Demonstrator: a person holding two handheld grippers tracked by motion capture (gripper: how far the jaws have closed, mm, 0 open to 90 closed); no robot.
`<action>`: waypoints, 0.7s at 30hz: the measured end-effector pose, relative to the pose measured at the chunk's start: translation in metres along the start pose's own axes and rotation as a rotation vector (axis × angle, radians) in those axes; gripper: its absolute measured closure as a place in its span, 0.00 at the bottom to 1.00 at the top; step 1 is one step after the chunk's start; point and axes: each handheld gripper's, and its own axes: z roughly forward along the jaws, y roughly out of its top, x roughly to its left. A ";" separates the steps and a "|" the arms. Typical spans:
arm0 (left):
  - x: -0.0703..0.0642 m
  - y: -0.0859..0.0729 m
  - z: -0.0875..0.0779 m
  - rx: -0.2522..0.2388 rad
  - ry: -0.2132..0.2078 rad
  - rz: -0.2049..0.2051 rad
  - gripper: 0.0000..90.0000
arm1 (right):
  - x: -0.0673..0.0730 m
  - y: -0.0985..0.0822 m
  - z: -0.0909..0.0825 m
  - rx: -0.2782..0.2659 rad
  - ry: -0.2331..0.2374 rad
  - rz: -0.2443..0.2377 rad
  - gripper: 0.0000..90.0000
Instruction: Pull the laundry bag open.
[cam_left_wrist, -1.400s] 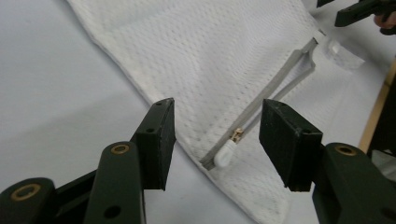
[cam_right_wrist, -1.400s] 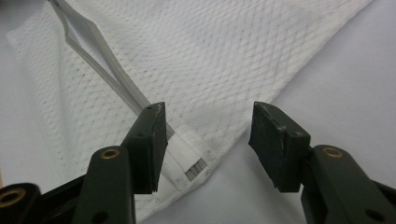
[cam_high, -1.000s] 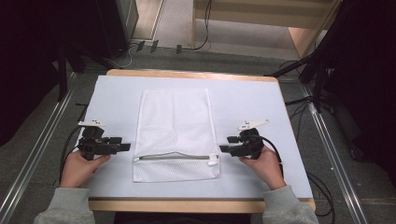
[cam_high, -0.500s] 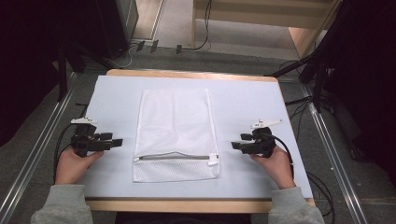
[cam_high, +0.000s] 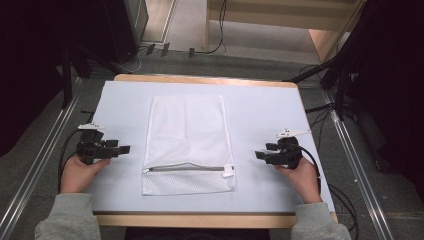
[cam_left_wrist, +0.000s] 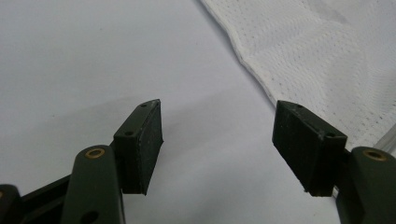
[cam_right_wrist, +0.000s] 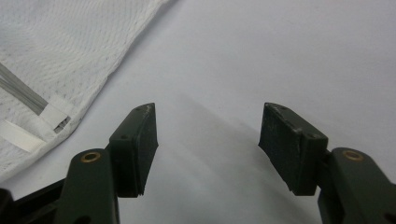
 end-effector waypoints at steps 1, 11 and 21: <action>-0.001 0.001 0.001 0.000 -0.004 -0.004 0.38 | 0.000 0.000 0.000 0.003 -0.002 0.002 0.42; -0.003 0.003 0.005 0.017 -0.004 0.007 0.38 | -0.002 -0.003 -0.002 0.001 -0.012 0.011 0.42; -0.004 0.002 0.006 0.018 -0.004 0.008 0.38 | -0.002 -0.003 -0.001 0.002 -0.012 0.007 0.42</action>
